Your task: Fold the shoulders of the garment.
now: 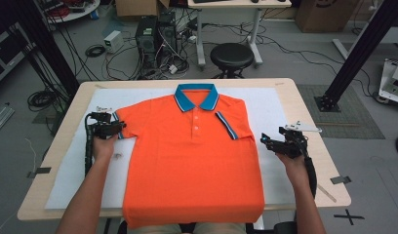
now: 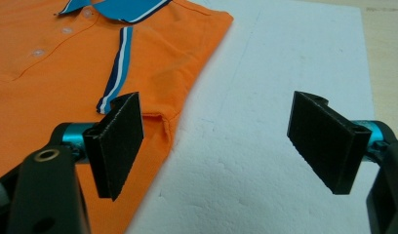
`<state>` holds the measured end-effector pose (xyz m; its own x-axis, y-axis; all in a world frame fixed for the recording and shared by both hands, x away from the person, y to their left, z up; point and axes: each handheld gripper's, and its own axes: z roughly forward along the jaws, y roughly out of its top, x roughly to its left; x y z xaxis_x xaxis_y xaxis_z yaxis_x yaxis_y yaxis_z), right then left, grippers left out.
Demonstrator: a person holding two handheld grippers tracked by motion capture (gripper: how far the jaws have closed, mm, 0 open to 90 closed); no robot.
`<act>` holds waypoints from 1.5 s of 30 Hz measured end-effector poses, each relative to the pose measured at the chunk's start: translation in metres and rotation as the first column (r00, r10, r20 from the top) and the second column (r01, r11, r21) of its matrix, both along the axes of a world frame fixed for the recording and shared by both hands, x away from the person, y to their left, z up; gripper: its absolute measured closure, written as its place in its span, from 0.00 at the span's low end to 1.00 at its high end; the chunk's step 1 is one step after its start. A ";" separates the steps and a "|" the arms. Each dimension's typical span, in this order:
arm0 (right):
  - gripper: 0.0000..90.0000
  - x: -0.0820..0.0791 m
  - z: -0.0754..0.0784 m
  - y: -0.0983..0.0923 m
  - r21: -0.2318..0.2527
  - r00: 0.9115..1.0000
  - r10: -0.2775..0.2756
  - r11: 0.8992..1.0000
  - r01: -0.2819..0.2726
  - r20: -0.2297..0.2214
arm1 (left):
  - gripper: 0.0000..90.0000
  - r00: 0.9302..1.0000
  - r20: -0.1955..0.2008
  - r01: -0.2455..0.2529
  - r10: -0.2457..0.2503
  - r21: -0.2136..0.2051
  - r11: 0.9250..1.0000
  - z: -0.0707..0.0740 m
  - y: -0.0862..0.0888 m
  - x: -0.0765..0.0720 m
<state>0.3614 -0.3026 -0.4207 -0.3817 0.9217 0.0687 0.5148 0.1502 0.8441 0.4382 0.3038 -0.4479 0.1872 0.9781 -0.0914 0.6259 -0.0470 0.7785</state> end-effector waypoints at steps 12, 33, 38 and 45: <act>0.24 0.001 -0.001 0.001 0.007 1.000 0.010 1.000 -0.010 -0.003 | 0.91 0.982 0.159 0.123 -0.101 -0.135 0.983 0.034 -0.009 0.000; 0.24 -0.001 0.000 0.000 0.025 1.000 0.021 0.999 -0.021 -0.003 | 0.89 0.932 0.098 0.353 -0.349 -0.022 0.935 0.034 -0.092 0.012; 0.24 -0.001 0.000 -0.001 0.026 1.000 0.023 0.999 -0.023 -0.003 | 0.80 0.915 0.071 0.399 -0.397 -0.029 0.916 0.028 -0.103 0.012; 0.24 -0.001 0.000 -0.001 0.026 1.000 0.023 0.999 -0.023 -0.001 | 0.43 0.947 0.096 0.312 -0.306 -0.054 0.949 0.034 -0.097 0.014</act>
